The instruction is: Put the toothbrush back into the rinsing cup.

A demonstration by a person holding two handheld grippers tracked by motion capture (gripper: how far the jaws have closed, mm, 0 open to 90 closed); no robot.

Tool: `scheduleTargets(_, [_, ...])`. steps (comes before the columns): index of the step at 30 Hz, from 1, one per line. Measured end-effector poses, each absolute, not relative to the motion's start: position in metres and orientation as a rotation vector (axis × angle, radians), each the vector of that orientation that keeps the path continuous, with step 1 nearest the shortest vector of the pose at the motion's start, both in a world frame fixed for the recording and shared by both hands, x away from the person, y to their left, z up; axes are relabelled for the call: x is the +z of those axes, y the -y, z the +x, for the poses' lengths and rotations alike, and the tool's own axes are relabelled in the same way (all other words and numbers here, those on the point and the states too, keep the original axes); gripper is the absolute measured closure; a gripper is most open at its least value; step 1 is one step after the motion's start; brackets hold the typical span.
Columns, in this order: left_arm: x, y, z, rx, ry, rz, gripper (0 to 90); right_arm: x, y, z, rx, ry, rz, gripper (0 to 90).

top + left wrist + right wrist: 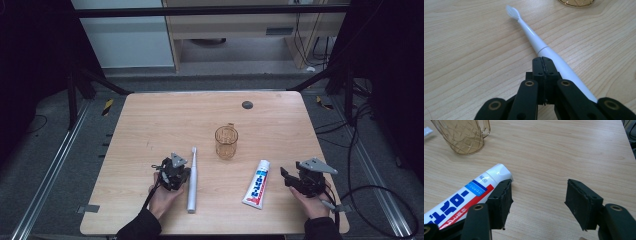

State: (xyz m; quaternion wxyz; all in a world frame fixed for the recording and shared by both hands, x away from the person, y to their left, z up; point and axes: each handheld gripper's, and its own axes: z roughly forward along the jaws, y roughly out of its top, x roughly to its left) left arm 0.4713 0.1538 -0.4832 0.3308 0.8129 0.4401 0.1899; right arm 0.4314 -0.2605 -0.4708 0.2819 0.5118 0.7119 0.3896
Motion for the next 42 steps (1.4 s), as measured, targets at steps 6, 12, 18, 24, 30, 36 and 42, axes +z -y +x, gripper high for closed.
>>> scheduleTargets(6, [-0.473, -0.162, 0.469, 0.476, -1.152, 2.069, 89.7, -0.470, 0.261, 0.431, 1.047, -1.903, 1.368, 38.0])
scheduleTargets(12, [-0.460, -0.163, 0.455, 0.459, -1.103, 2.041, 89.7, -0.470, 0.262, 0.430, 1.047, -1.900, 1.374, 38.3])
scheduleTargets(18, [-0.459, -0.157, 0.446, 0.425, -1.069, 2.058, 89.7, -0.470, 0.262, 0.430, 1.047, -1.903, 1.376, 38.8])
scheduleTargets(24, [-0.465, -0.142, 0.434, 0.374, -1.016, 2.112, 89.7, -0.470, 0.263, 0.429, 1.047, -1.904, 1.384, 39.1])
scheduleTargets(30, [-0.471, -0.140, 0.426, 0.344, -1.001, 2.148, 89.7, -0.470, 0.263, 0.427, 1.047, -1.902, 1.383, 39.1])
scheduleTargets(36, [-0.474, -0.139, 0.422, 0.338, -0.990, 2.178, 89.7, -0.470, 0.264, 0.427, 1.046, -1.905, 1.390, 39.1])
scheduleTargets(42, [-0.475, -0.141, 0.417, 0.339, -0.969, 2.202, 89.7, -0.471, 0.265, 0.427, 1.042, -1.905, 1.392, 39.1])
